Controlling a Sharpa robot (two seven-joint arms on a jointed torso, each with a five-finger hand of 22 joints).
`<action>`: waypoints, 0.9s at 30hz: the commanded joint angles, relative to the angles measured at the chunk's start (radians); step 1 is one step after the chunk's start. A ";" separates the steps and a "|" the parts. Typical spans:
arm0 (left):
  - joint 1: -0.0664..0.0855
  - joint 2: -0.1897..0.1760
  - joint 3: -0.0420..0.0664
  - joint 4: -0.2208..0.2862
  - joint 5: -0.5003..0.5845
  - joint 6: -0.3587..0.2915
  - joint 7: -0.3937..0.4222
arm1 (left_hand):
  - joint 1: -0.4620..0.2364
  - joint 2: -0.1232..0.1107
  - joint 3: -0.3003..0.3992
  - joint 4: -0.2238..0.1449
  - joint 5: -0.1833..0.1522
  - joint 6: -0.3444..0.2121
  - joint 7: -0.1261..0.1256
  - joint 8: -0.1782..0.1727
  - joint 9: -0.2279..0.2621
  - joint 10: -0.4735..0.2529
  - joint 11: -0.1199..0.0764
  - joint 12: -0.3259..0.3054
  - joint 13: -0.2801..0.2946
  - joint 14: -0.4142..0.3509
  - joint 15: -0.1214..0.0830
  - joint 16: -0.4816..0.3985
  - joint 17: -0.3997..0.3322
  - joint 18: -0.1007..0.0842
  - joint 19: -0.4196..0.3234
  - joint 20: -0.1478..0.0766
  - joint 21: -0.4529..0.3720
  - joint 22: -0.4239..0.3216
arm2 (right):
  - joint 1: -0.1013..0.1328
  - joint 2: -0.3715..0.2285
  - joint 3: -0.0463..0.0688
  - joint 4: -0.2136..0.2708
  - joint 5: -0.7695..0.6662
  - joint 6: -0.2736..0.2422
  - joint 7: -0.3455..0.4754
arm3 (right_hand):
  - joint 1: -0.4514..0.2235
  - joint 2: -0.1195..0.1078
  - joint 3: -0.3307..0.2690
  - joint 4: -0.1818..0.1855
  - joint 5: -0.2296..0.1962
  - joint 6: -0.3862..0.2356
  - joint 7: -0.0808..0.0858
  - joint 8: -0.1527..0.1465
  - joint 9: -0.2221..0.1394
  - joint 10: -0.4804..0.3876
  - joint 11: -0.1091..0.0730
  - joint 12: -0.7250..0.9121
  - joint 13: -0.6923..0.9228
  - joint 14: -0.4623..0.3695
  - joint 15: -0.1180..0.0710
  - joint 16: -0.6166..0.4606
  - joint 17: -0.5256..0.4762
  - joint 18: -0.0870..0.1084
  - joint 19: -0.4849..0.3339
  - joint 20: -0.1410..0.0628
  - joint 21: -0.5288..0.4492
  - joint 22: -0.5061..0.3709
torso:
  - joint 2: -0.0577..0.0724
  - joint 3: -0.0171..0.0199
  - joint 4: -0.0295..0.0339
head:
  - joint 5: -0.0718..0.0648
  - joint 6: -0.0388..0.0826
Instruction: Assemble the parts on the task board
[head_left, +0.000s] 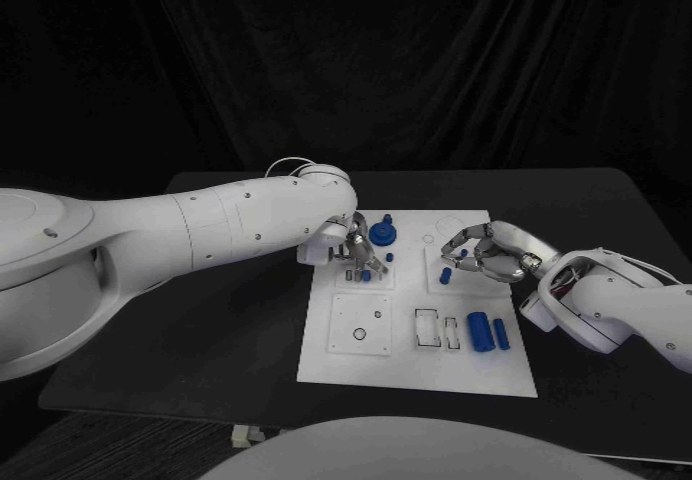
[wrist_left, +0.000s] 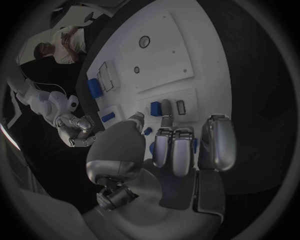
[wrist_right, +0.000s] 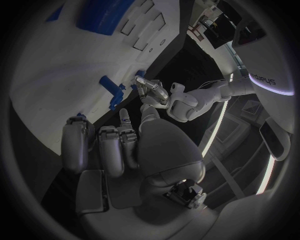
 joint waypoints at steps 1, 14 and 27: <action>0.002 -0.012 0.000 0.024 -0.008 -0.047 0.024 | 0.027 0.007 -0.002 -0.004 0.000 0.005 -0.004 0.006 0.005 0.079 -0.007 0.004 0.231 0.106 -0.003 0.003 0.263 0.007 0.023 -0.006 0.005 0.192 | -0.002 -0.002 0.001 0.000 -0.002 0.008 -0.012 | 0.010 0.002 0.004 0.001 0.007 -0.001 0.004 -0.003 -0.001 0.109 -0.004 -0.006 0.063 0.102 -0.007 0.003 0.263 0.015 -0.006 -0.002 -0.004 0.192 | -0.001 0.0005 0.0001 | -0.002 0.000; 0.003 -0.076 0.000 0.101 -0.030 -0.098 0.060 | 0.172 0.015 0.013 -0.040 0.079 0.001 -0.008 0.015 0.025 0.078 -0.012 0.002 0.229 0.106 -0.006 0.003 0.263 0.008 0.025 -0.008 0.001 0.192 | -0.002 -0.002 0.001 -0.001 -0.002 0.008 -0.012 | 0.010 0.002 0.005 0.001 0.007 -0.001 0.005 -0.004 -0.001 0.109 -0.003 -0.006 0.063 0.102 -0.007 0.003 0.263 0.015 -0.007 -0.002 -0.004 0.191 | -0.001 -0.0001 -0.0003 | -0.007 0.000; 0.003 -0.187 0.000 0.279 -0.023 -0.398 0.131 | 0.209 0.003 -0.017 -0.001 0.129 -0.065 0.030 -0.097 -0.096 0.064 0.018 -0.019 0.211 0.106 0.015 0.003 0.263 0.012 0.017 0.008 -0.028 0.185 | -0.003 -0.006 0.001 -0.004 -0.002 0.010 -0.014 | 0.009 0.001 0.005 0.002 0.007 -0.001 0.005 -0.004 -0.001 0.109 -0.003 -0.006 0.063 0.102 -0.007 0.003 0.263 0.014 -0.006 -0.002 -0.003 0.192 | 0.001 0.0000 -0.0001 | -0.011 0.000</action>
